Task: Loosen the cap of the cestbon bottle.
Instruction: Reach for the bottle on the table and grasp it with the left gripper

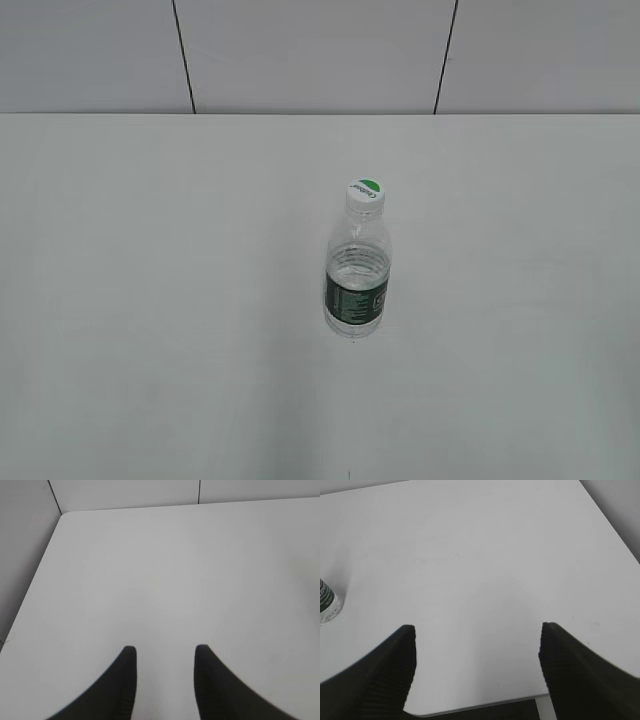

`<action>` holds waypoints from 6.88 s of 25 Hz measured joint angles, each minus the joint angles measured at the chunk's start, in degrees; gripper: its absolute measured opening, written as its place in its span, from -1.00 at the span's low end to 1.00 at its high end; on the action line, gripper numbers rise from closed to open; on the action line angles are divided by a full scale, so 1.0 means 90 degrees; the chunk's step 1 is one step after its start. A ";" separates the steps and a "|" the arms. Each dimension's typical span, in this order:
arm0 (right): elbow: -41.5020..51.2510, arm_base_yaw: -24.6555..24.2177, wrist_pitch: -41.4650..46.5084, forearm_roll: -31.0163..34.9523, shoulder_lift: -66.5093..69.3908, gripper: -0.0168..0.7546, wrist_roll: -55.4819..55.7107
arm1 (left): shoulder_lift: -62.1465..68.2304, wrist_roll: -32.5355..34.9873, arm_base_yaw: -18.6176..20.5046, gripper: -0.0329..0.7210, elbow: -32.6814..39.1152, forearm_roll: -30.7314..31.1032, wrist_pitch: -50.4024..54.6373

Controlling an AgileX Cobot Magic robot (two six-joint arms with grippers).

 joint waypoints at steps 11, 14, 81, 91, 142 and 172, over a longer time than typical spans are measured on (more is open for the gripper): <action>0.0000 0.0000 0.0000 0.0000 0.0000 0.57 0.0000 | 0.0000 0.0000 0.0000 -0.28 0.0000 0.0000 0.0000; 0.0000 0.0000 0.0000 0.0000 0.0000 0.57 0.0000 | 0.0000 0.0000 0.0000 -0.28 0.0000 0.0000 0.0000; 0.0163 0.0012 -0.5687 -0.0513 0.2442 0.48 -0.0147 | 0.5800 0.0000 -0.0462 0.49 0.0941 -0.0142 -0.8617; 0.0175 0.0020 -0.7644 -0.0700 0.4078 0.39 -0.0152 | 0.8016 0.0000 -0.1247 0.49 0.0941 0.0335 -1.0992; 0.0193 0.0020 -1.0251 -0.3556 0.6897 0.38 0.1995 | 1.3623 -0.2392 -0.1941 0.47 -0.1678 0.7021 -1.4007; 0.0193 0.0020 -1.0251 -0.3571 0.6902 0.38 0.2505 | 1.3789 -0.2506 -0.2961 0.07 -0.2664 0.6796 -1.2837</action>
